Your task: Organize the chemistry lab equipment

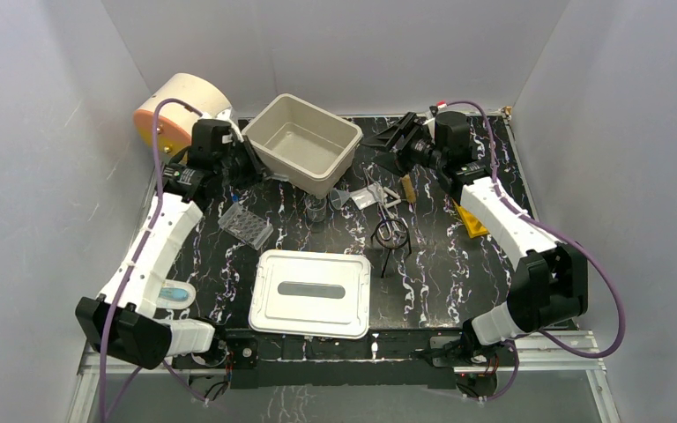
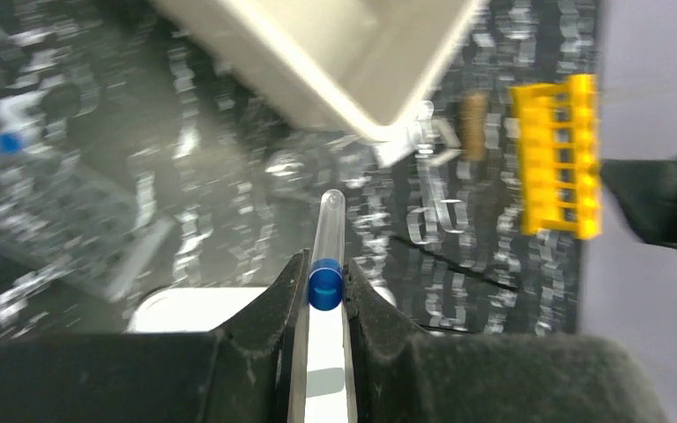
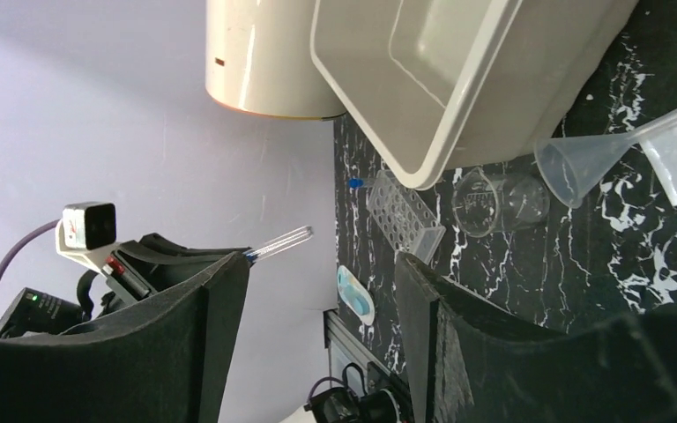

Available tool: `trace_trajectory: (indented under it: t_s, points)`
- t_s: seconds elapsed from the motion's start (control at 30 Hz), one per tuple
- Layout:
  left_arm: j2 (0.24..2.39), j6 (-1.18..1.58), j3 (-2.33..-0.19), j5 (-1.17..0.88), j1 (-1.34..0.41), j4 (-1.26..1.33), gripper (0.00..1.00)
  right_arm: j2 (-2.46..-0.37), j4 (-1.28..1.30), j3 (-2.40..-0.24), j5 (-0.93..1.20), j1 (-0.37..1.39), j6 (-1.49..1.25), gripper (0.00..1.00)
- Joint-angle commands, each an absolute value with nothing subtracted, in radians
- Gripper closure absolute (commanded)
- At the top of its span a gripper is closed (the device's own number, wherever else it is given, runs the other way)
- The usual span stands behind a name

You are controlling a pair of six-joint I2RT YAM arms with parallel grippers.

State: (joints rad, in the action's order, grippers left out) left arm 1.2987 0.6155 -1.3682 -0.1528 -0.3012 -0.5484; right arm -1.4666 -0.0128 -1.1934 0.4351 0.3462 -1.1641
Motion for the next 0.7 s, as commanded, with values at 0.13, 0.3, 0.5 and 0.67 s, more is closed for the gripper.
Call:
trace_trajectory:
  t_s: [0.13,0.3,0.5,0.67]
  points:
    - [1.294,0.479,-1.325,0.190,-0.192,-0.826,1.00,-1.440,0.067,-1.251,0.394,0.341,-1.076,0.33]
    - [1.337,0.461,-1.282,0.230,-0.131,-0.789,1.00,-1.436,0.088,-1.253,0.386,0.341,-1.069,0.34]
    - [1.381,0.444,-1.234,0.173,-0.121,-0.686,1.00,-1.428,0.117,-1.258,0.368,0.340,-1.056,0.34]
    - [1.466,0.434,-1.312,0.203,-0.136,-0.693,1.00,-1.435,0.122,-1.263,0.365,0.340,-1.053,0.35]
